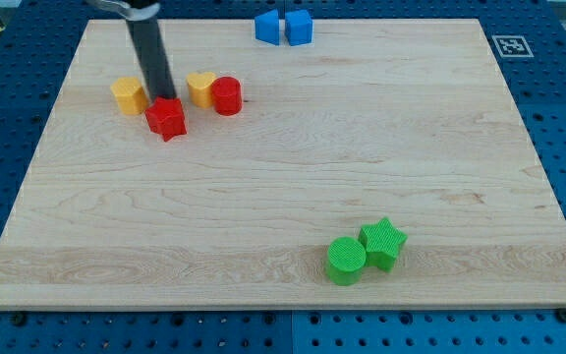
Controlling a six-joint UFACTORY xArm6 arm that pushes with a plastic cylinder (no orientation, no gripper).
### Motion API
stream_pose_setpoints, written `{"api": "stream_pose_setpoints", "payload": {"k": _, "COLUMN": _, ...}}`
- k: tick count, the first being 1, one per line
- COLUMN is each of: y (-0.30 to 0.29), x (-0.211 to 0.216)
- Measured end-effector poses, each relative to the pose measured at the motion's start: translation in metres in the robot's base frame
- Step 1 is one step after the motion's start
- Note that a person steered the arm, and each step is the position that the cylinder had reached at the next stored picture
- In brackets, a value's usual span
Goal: Move the red star into the yellow heart
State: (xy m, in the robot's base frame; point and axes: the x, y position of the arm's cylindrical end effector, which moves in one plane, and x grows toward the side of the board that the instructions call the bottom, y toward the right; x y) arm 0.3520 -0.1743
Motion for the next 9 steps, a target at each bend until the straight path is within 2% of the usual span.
{"api": "stream_pose_setpoints", "payload": {"k": 2, "y": -0.009, "x": 0.032}}
{"api": "stream_pose_setpoints", "payload": {"k": 3, "y": 0.000, "x": 0.062}}
{"api": "stream_pose_setpoints", "payload": {"k": 5, "y": 0.023, "x": 0.082}}
{"api": "stream_pose_setpoints", "payload": {"k": 8, "y": 0.083, "x": 0.078}}
{"api": "stream_pose_setpoints", "payload": {"k": 9, "y": 0.072, "x": 0.062}}
